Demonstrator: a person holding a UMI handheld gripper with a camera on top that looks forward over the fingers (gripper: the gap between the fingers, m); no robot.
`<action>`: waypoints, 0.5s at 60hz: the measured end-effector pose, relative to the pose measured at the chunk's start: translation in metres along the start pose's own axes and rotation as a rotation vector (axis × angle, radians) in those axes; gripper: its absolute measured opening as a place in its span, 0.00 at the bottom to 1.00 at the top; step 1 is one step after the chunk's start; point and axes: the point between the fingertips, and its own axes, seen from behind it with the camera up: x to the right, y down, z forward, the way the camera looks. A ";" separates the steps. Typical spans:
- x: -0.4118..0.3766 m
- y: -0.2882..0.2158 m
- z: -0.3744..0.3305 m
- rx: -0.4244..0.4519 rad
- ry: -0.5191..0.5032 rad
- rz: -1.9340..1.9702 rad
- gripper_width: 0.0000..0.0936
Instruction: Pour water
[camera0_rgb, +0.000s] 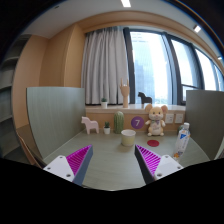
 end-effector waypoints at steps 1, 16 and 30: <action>0.001 0.001 0.000 0.001 0.002 -0.001 0.93; 0.103 0.072 0.015 -0.001 0.131 -0.068 0.91; 0.207 0.110 0.013 -0.027 0.269 0.037 0.91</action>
